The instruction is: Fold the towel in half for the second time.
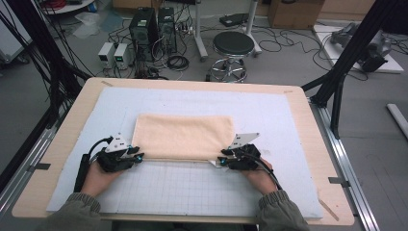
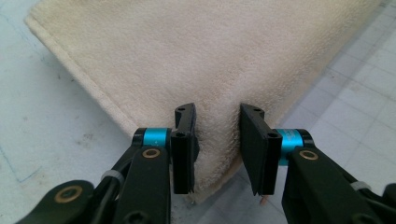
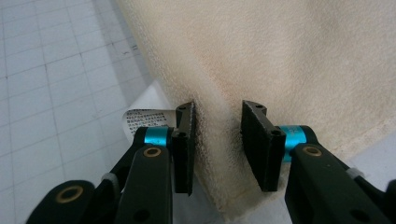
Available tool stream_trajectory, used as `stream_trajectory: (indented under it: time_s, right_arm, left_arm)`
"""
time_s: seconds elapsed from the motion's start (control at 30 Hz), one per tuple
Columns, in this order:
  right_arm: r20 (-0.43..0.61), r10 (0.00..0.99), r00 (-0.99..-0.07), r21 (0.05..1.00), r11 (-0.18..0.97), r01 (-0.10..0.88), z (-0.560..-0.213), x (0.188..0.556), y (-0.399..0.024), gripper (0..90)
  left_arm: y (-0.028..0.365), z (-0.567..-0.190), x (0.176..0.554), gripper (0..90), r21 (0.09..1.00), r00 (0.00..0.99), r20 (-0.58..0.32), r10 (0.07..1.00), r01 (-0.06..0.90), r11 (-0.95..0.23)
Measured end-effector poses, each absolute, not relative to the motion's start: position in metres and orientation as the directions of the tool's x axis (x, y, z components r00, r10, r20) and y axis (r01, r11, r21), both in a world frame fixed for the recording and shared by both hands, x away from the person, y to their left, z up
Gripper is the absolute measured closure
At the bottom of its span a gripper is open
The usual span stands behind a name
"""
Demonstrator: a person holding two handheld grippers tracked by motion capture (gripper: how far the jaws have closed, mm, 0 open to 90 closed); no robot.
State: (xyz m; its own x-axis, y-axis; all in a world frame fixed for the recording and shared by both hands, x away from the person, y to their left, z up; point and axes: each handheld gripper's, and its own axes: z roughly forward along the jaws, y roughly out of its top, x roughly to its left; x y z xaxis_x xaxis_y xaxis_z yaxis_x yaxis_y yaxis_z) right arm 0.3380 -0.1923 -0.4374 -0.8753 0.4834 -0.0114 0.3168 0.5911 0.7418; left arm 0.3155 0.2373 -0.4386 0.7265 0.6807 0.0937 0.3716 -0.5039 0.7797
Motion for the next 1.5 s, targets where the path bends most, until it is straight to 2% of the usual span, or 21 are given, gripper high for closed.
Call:
stream_trajectory:
  time_s: [0.1, 0.27, 0.67, 1.0, 1.2, 1.5]
  right_arm:
    - [-0.006, 0.482, -0.876, 0.748, 0.583, 0.316, -0.437, 0.339, -0.193, 63.1]
    - [0.032, 0.497, -0.867, 0.770, 0.541, 0.338, -0.435, 0.339, -0.195, 53.8]
    - [0.073, 0.607, -0.791, 0.834, 0.398, 0.382, -0.425, 0.342, -0.211, 31.4]
    - [0.110, 0.644, -0.757, 0.852, 0.332, 0.406, -0.420, 0.340, -0.217, 20.5]
    - [0.116, 0.650, -0.751, 0.844, 0.334, 0.419, -0.418, 0.336, -0.216, 13.4]
    - [0.077, 0.647, -0.759, 0.838, 0.371, 0.401, -0.414, 0.330, -0.214, 12.1]
  left_arm:
    - [0.238, -0.438, 0.315, 66.0, 0.779, 0.727, 0.096, 0.680, 0.370, -0.506]
    - [0.239, -0.437, 0.315, 63.8, 0.789, 0.722, 0.085, 0.686, 0.372, -0.488]
    - [0.245, -0.426, 0.314, 48.8, 0.835, 0.688, 0.024, 0.725, 0.385, -0.393]
    - [0.249, -0.420, 0.313, 34.0, 0.854, 0.658, -0.031, 0.752, 0.409, -0.322]
    - [0.250, -0.418, 0.311, 30.5, 0.859, 0.657, -0.043, 0.753, 0.409, -0.308]
    - [0.252, -0.415, 0.309, 22.5, 0.861, 0.652, -0.050, 0.756, 0.412, -0.299]
